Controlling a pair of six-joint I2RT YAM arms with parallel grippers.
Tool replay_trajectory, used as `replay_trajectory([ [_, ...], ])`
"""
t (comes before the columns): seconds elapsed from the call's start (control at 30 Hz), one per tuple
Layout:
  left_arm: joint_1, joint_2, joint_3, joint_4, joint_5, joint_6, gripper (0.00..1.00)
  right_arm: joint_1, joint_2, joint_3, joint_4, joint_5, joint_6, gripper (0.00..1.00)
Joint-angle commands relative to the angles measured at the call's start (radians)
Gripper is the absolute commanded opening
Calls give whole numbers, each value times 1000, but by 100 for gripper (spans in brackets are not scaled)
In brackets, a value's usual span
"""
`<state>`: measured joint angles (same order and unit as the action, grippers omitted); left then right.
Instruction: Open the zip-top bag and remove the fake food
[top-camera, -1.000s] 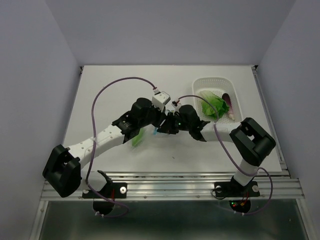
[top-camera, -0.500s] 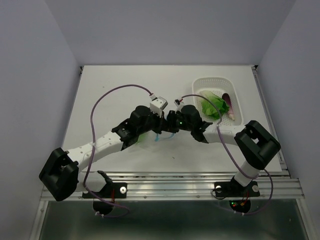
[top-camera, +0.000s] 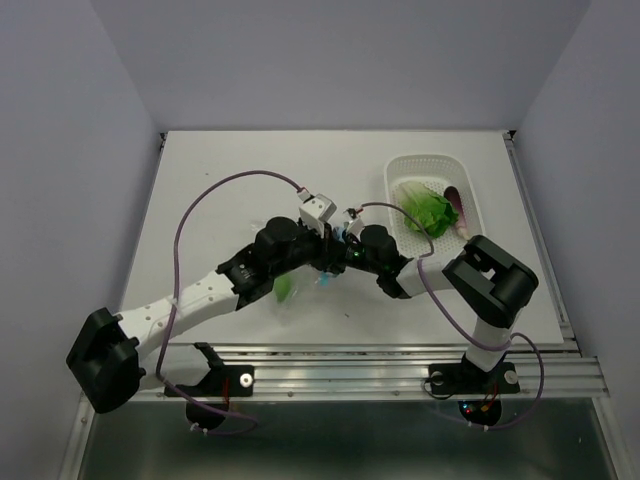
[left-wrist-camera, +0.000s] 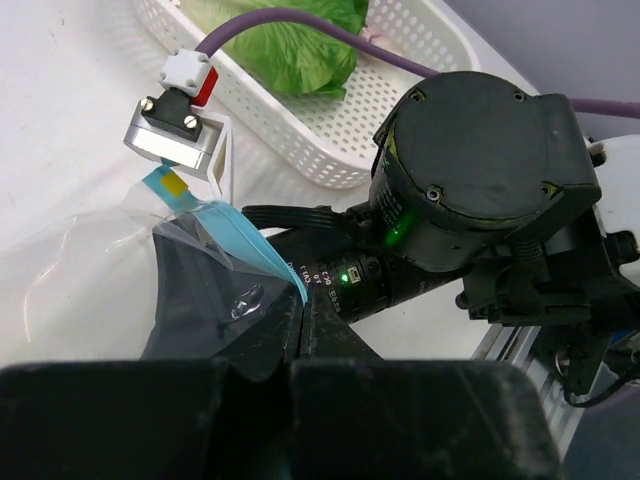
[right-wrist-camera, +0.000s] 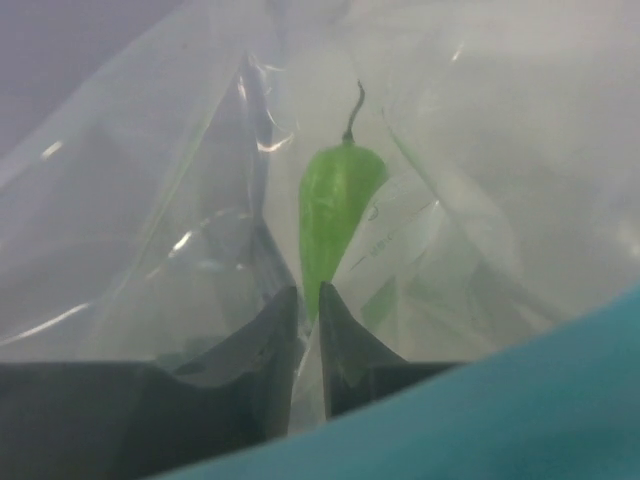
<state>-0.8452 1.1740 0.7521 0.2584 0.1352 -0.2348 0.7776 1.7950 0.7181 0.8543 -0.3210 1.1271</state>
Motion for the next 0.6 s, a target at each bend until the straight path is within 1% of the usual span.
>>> replay_trajectory([
  [0.0,-11,-37,-13,62,46,-17,0,9,-8,-6,141,7,60,21],
  [0.17,-12,-20,-52,62,41,-58,0,9,-19,26,132,-15,89,22],
  [0.3,-15,-46,-98,68,8,-87,0,-14,-29,38,121,-58,129,23],
  [0.43,-15,-66,-125,73,-5,-98,0,-23,-48,53,43,-88,131,25],
  [0.57,-17,-44,-116,79,0,-89,0,-23,-59,84,-38,-104,143,26],
])
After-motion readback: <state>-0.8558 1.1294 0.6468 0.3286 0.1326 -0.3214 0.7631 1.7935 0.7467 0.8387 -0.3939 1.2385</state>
